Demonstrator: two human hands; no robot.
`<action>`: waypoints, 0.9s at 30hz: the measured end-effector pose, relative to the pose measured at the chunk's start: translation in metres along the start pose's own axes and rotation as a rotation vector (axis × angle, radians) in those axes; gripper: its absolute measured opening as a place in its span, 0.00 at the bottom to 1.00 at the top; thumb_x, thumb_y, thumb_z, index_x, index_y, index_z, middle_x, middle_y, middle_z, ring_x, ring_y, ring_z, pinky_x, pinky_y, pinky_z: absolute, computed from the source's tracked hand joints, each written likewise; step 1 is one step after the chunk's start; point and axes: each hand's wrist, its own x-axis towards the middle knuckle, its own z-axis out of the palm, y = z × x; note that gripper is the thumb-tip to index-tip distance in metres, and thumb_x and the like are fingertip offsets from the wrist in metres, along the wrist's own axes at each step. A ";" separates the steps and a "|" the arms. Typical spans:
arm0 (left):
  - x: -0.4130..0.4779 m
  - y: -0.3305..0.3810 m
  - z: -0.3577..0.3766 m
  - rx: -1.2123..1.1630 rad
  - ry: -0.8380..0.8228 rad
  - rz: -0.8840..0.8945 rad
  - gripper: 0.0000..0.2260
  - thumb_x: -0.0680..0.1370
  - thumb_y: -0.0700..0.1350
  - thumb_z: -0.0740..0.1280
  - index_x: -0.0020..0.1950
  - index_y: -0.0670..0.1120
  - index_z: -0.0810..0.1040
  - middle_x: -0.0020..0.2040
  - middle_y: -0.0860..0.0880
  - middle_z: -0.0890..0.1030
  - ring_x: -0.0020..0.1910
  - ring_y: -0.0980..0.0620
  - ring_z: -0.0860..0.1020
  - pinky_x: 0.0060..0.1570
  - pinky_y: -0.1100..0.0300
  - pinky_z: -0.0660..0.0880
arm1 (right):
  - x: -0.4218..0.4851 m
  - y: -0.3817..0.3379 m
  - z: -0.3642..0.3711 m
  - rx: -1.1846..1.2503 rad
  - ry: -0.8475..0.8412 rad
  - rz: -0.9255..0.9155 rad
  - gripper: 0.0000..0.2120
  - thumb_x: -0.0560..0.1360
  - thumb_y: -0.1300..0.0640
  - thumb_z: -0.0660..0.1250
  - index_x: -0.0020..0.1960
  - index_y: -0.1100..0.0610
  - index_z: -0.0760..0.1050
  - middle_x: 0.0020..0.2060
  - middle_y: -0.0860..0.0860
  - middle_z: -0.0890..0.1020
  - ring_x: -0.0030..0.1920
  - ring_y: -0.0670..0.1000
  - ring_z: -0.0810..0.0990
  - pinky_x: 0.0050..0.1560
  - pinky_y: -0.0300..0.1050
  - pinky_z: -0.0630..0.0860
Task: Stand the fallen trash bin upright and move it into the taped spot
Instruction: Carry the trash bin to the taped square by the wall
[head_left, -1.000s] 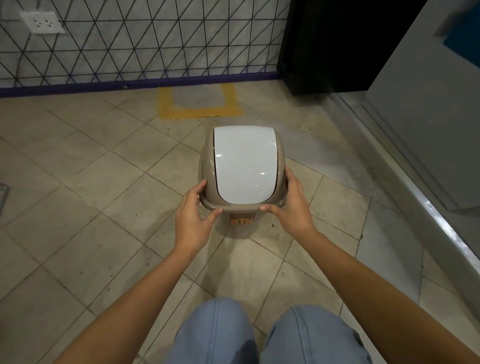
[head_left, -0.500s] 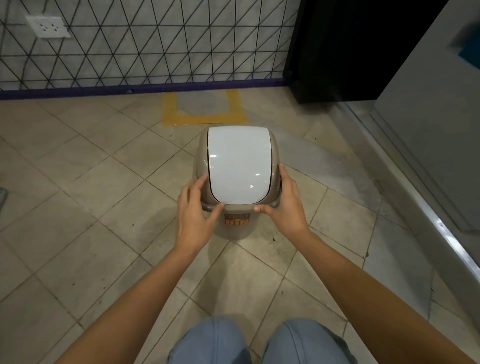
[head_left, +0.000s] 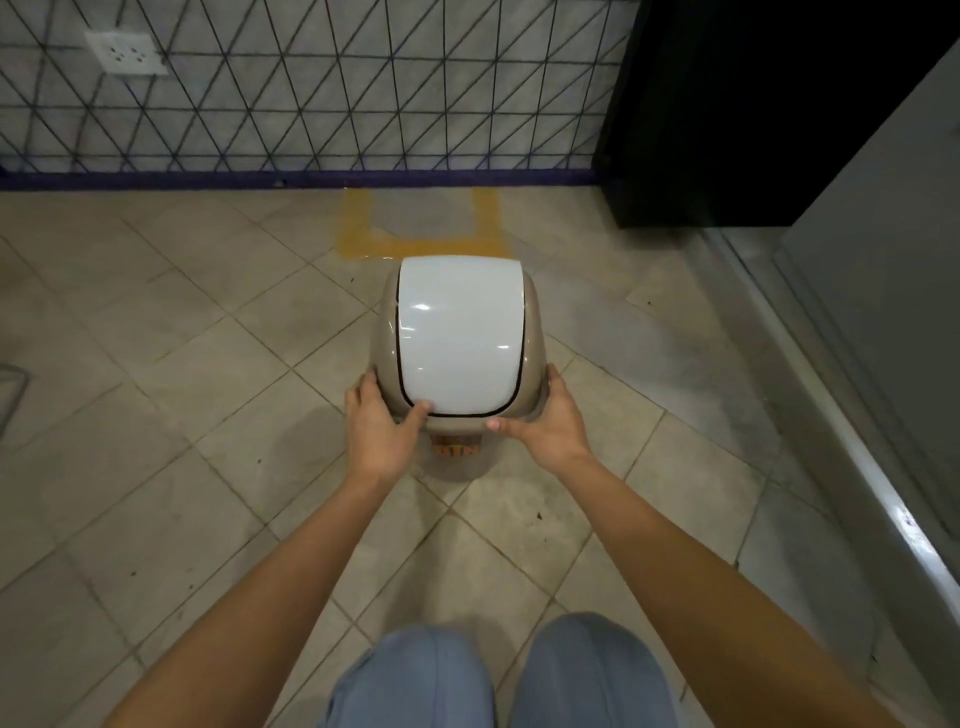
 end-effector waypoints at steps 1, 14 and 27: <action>0.001 0.001 0.000 0.004 -0.001 -0.010 0.35 0.72 0.46 0.72 0.74 0.41 0.60 0.68 0.40 0.65 0.67 0.43 0.68 0.65 0.54 0.66 | 0.001 -0.001 -0.001 0.007 -0.009 0.008 0.46 0.57 0.63 0.81 0.70 0.60 0.62 0.65 0.52 0.73 0.65 0.52 0.71 0.65 0.47 0.70; 0.046 0.000 -0.005 0.048 -0.058 0.044 0.37 0.71 0.50 0.73 0.75 0.46 0.59 0.64 0.46 0.66 0.38 0.67 0.69 0.49 0.68 0.65 | 0.039 -0.010 0.006 -0.009 -0.030 -0.002 0.49 0.57 0.60 0.82 0.71 0.57 0.60 0.59 0.45 0.71 0.60 0.44 0.69 0.56 0.33 0.67; 0.100 0.000 0.005 -0.027 -0.133 0.064 0.41 0.68 0.54 0.74 0.75 0.50 0.57 0.65 0.45 0.66 0.57 0.51 0.70 0.55 0.61 0.66 | 0.090 -0.022 0.005 -0.061 -0.043 0.034 0.49 0.57 0.59 0.81 0.71 0.55 0.59 0.54 0.39 0.71 0.58 0.43 0.69 0.53 0.34 0.68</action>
